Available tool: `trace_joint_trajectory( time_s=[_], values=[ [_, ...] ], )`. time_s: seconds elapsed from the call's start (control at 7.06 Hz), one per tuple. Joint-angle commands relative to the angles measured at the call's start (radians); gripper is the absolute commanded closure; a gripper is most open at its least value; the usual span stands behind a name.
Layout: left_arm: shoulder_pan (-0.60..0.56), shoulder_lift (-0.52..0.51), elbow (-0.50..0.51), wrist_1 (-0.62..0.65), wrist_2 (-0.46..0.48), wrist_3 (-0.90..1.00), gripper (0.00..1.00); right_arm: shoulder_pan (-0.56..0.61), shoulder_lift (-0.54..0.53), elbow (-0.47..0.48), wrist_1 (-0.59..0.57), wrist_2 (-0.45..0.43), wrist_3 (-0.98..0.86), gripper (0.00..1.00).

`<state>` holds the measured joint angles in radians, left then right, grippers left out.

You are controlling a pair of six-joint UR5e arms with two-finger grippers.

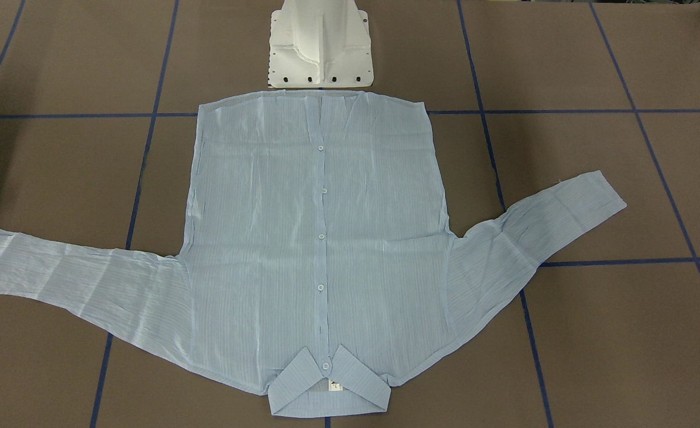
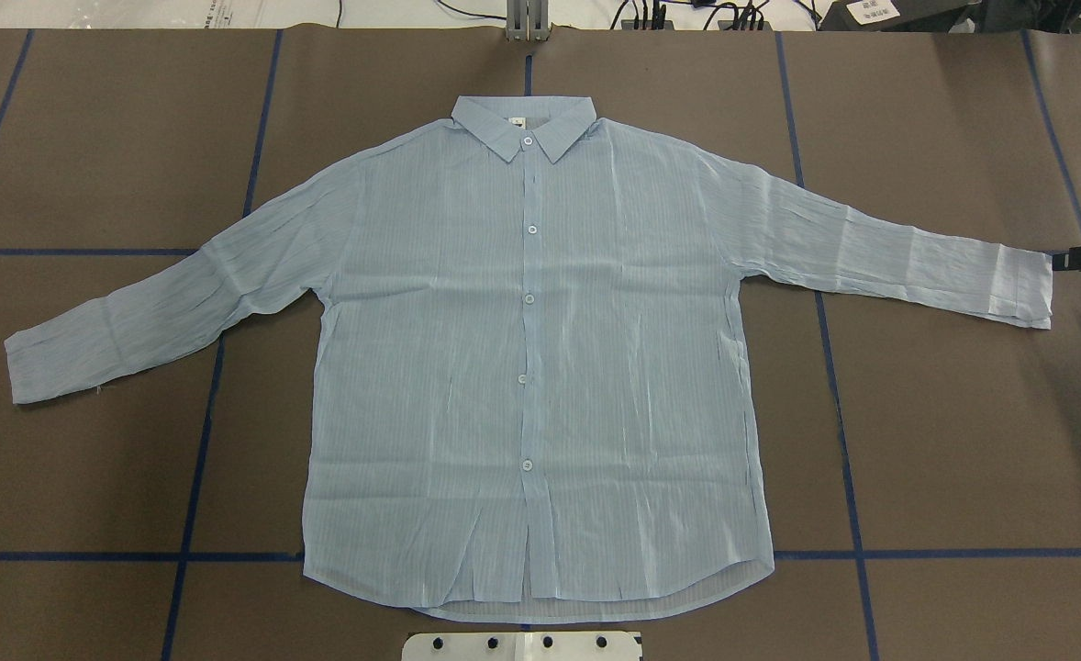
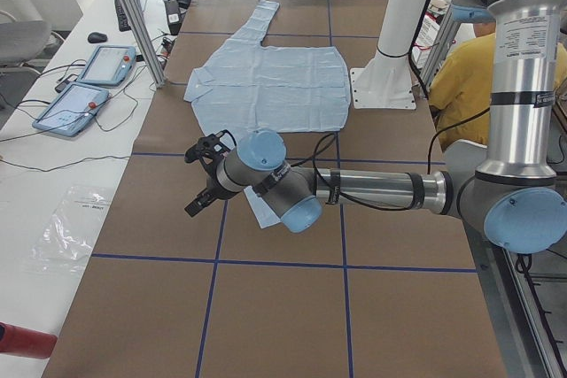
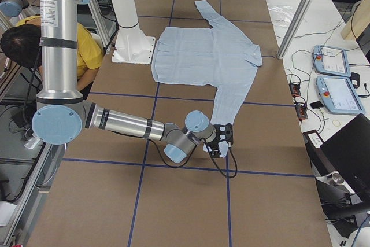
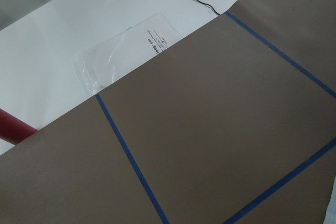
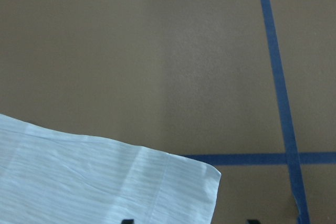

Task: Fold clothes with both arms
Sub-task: 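Move the right gripper to the cuff of the sleeve nearest it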

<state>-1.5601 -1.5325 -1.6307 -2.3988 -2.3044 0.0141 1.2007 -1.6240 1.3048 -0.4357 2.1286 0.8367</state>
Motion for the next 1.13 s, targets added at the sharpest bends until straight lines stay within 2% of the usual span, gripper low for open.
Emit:
trace_joint_trajectory(
  time_s=[0.0, 0.28, 0.57, 0.71, 0.85, 0.99],
  values=[
    [0.000, 0.009, 0.002, -0.009, -0.001, 0.001, 0.00, -0.041, -0.013, -0.030, 0.012, -0.010, 0.065, 0.37],
    [0.000, 0.017, 0.008, -0.016, -0.007, 0.003, 0.00, -0.107, -0.010, -0.028, 0.014, -0.080, 0.076, 0.41],
    [0.000, 0.018, 0.009, -0.016, -0.007, 0.004, 0.00, -0.119, 0.001, -0.028, 0.014, -0.082, 0.078, 0.48],
    [0.000, 0.018, 0.020, -0.020, -0.007, 0.004, 0.00, -0.121, 0.003, -0.025, 0.018, -0.082, 0.078, 0.61],
    [0.000, 0.018, 0.043, -0.055, -0.007, 0.004, 0.00, -0.122, 0.006, -0.016, 0.018, -0.082, 0.078, 0.95],
    [0.000, 0.018, 0.084, -0.115, -0.007, 0.003, 0.00, -0.122, 0.007, -0.010, 0.018, -0.081, 0.078, 1.00]
  ],
)
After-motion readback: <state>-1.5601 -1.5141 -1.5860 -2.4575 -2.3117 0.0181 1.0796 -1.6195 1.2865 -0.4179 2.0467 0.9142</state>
